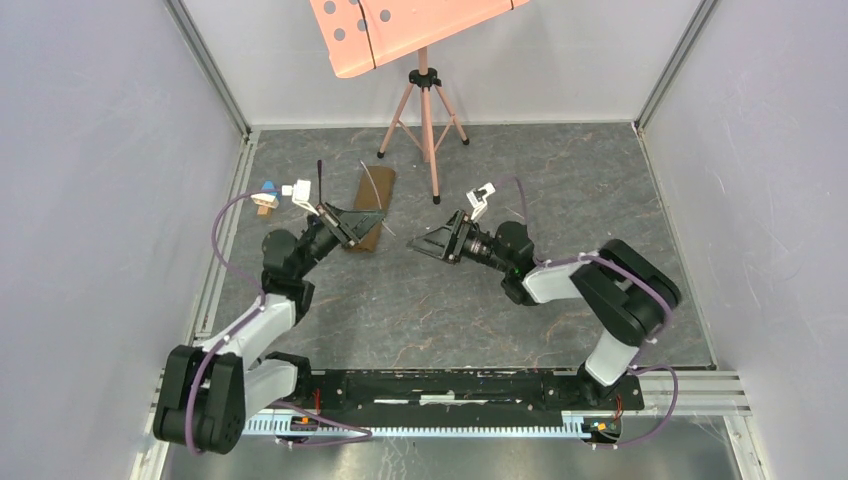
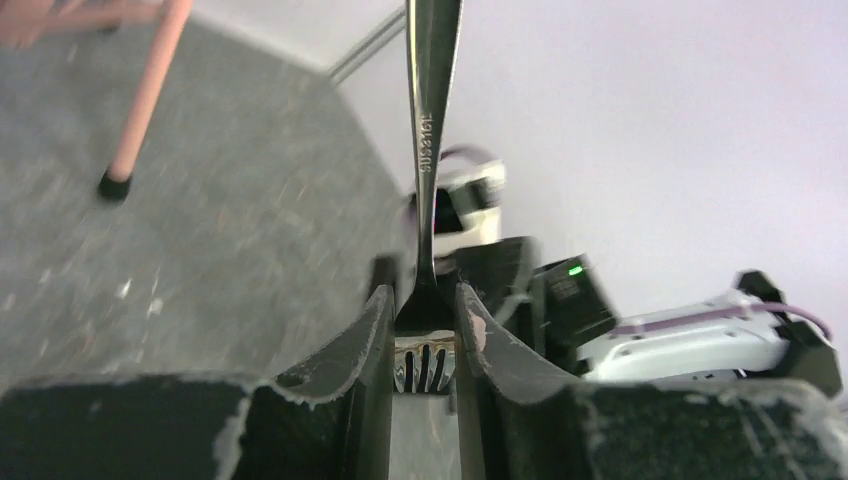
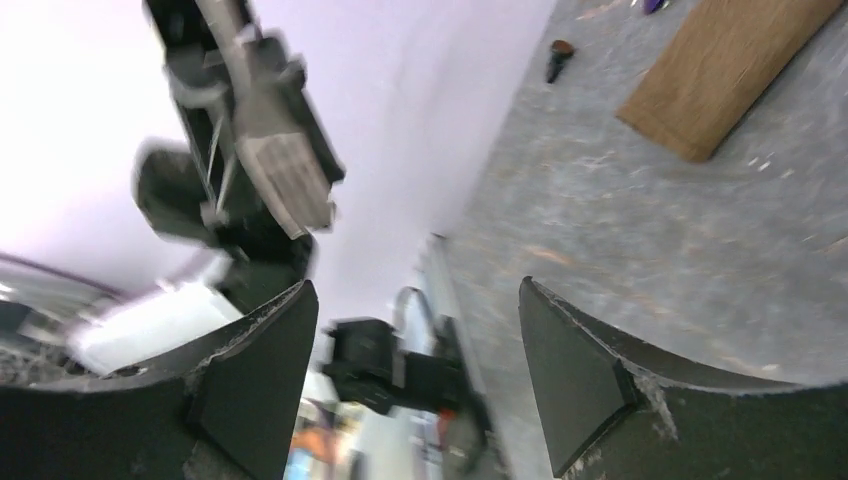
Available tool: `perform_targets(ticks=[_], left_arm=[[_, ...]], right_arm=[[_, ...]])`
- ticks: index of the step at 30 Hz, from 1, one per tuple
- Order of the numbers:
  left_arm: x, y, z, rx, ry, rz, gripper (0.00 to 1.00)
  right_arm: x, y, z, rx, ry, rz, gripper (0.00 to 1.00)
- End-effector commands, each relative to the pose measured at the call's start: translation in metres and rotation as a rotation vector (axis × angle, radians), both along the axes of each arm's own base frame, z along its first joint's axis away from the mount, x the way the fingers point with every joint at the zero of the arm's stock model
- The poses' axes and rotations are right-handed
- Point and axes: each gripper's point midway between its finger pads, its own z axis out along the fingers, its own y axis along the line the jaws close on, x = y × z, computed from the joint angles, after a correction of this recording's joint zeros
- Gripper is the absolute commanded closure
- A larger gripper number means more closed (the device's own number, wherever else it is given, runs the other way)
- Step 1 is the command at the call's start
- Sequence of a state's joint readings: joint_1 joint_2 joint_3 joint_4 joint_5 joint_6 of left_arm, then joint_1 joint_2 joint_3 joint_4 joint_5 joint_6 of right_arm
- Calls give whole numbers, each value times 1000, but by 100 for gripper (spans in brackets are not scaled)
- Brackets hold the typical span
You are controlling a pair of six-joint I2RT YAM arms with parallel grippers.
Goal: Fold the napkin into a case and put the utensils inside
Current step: Pass from the left arm to the right
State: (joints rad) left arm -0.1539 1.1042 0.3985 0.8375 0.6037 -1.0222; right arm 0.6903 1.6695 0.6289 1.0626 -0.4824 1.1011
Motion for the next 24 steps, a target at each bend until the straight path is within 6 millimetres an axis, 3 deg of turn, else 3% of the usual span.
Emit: perform_targets(ticks=[1, 5, 10, 15, 24], left_arm=[[-28, 10, 77, -99, -461, 122, 73], [-33, 14, 80, -102, -535, 158, 74], [-38, 14, 88, -106, -603, 167, 75], [-37, 13, 89, -80, -646, 175, 76], [-36, 15, 91, -61, -673, 203, 77]], right_arm=[[-8, -18, 87, 593, 297, 26, 21], [-5, -20, 98, 709, 414, 19, 21], [-8, -8, 109, 780, 512, -1, 20], [-4, 20, 120, 788, 576, 17, 22], [10, 48, 142, 788, 576, -1, 29]])
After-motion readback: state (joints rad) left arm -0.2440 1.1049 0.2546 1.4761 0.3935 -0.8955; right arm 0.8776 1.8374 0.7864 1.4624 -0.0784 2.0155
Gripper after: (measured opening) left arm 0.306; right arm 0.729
